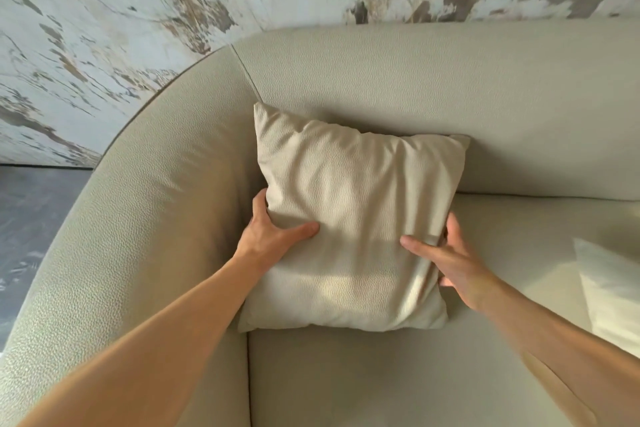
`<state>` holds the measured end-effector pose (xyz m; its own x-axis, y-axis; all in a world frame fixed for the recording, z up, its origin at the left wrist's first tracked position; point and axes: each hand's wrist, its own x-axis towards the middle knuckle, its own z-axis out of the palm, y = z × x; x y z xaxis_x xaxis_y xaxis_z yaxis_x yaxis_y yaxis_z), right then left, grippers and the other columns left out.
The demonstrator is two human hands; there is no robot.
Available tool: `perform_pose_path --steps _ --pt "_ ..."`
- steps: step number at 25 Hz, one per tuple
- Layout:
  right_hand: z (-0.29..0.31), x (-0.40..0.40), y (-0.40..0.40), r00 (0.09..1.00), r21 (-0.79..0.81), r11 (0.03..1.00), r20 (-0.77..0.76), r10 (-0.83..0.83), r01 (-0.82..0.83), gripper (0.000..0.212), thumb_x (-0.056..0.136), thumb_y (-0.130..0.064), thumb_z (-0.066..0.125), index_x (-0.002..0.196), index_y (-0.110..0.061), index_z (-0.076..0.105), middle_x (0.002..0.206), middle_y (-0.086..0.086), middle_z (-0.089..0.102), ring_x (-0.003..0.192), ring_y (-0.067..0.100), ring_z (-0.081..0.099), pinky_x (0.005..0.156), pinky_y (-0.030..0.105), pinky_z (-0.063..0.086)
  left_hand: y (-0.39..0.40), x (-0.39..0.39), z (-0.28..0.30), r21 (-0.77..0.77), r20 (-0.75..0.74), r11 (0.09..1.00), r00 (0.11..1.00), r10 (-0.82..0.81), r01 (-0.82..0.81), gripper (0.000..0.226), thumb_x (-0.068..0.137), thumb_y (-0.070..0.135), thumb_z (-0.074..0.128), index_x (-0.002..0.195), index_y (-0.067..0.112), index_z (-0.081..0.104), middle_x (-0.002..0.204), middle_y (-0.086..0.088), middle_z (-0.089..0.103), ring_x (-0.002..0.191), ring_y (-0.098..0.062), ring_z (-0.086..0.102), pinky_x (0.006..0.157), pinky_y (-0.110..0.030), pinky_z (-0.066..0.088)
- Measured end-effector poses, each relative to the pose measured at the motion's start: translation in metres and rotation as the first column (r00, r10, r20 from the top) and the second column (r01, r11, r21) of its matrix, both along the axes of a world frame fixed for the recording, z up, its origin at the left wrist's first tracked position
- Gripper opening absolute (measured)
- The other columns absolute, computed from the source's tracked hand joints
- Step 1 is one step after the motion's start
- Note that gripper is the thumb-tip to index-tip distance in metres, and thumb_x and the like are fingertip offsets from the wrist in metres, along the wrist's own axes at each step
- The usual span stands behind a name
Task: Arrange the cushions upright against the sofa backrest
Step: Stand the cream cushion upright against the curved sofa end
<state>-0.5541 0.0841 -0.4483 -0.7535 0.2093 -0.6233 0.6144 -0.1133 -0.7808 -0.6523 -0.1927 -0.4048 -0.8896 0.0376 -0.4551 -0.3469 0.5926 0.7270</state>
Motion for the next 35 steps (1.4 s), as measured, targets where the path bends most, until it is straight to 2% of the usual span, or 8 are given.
perform_pose_path --steps 4,7,13,16,21,25,29,35 --pt "0.012 -0.008 0.004 0.990 0.184 0.982 -0.140 -0.023 0.049 0.115 0.062 -0.030 0.092 0.147 -0.039 0.014 0.134 -0.015 0.053 0.123 0.013 0.054 0.110 0.043 0.039 -0.001 0.003 -0.002 0.078 0.008 0.997 1.000 0.023 -0.023 0.113 0.058 0.046 0.090 0.142 0.041 0.015 0.124 0.011 0.050 0.114 -0.017 0.053 0.098 -0.034 0.044" --pt "0.016 -0.016 0.006 0.978 0.285 0.958 -0.206 0.036 0.024 0.113 0.071 -0.014 0.086 0.151 -0.021 0.006 0.140 -0.007 0.047 0.124 0.012 0.049 0.108 0.031 0.036 -0.003 0.005 -0.012 0.109 0.010 0.991 0.997 0.070 -0.071 0.101 0.058 0.035 0.093 0.131 0.036 0.022 0.121 0.012 0.053 0.114 -0.017 0.054 0.092 -0.030 0.042" --pt "0.003 -0.035 0.018 0.967 0.379 0.925 -0.244 0.076 0.023 0.110 0.070 -0.018 0.087 0.147 -0.021 0.009 0.145 0.002 0.044 0.130 0.019 0.047 0.110 0.033 0.035 0.012 -0.014 -0.026 0.132 -0.047 0.987 0.994 0.099 -0.093 0.095 0.050 0.035 0.090 0.120 0.035 0.025 0.118 0.010 0.054 0.113 -0.017 0.052 0.093 -0.030 0.040" --pt "0.000 -0.033 0.020 0.964 0.418 0.908 -0.252 0.083 0.032 0.106 0.071 -0.018 0.086 0.146 -0.018 0.012 0.141 0.000 0.046 0.126 0.016 0.048 0.101 0.025 0.034 0.011 -0.020 -0.033 0.137 -0.105 0.985 0.987 0.118 -0.103 0.098 0.045 0.035 0.089 0.119 0.034 0.026 0.115 0.016 0.054 0.112 -0.016 0.053 0.100 -0.035 0.043" --pt "-0.001 -0.019 0.010 0.951 0.520 0.846 -0.305 0.053 0.120 0.092 0.070 -0.026 0.086 0.136 -0.017 0.023 0.128 -0.004 0.054 0.116 0.018 0.053 0.090 0.026 0.037 0.013 -0.020 -0.026 0.124 -0.180 0.988 0.977 0.110 -0.088 0.108 0.046 0.030 0.085 0.134 0.026 0.024 0.109 0.024 0.045 0.110 -0.012 0.047 0.096 -0.029 0.038" --pt "-0.001 -0.025 0.012 0.956 0.578 0.809 -0.283 0.077 0.106 0.090 0.069 -0.028 0.087 0.134 -0.016 0.026 0.131 0.000 0.049 0.119 0.018 0.049 0.086 0.024 0.034 0.017 -0.037 -0.025 0.088 -0.087 0.995 0.995 0.044 -0.036 0.111 0.052 0.025 0.092 0.138 0.028 0.021 0.124 0.010 0.047 0.115 -0.016 0.047 0.096 -0.031 0.039" --pt "-0.002 -0.046 0.025 0.948 0.573 0.814 -0.301 0.104 0.094 0.103 0.061 -0.021 0.092 0.139 -0.009 0.026 0.141 0.008 0.038 0.129 0.018 0.039 0.093 0.011 0.027 0.022 -0.051 -0.026 0.074 -0.008 0.995 0.998 0.061 -0.061 0.101 0.050 0.031 0.091 0.123 0.039 0.022 0.128 0.004 0.049 0.114 -0.023 0.051 0.098 -0.048 0.048" --pt "0.005 -0.036 0.017 0.959 0.597 0.796 -0.269 0.088 0.095 0.086 0.065 -0.032 0.089 0.126 -0.014 0.031 0.129 0.004 0.044 0.117 0.016 0.045 0.089 0.024 0.035 0.019 -0.052 -0.023 0.147 -0.004 0.986 0.997 0.076 -0.075 0.101 0.045 0.031 0.087 0.122 0.041 0.023 0.115 0.018 0.050 0.114 -0.018 0.051 0.099 -0.051 0.048"
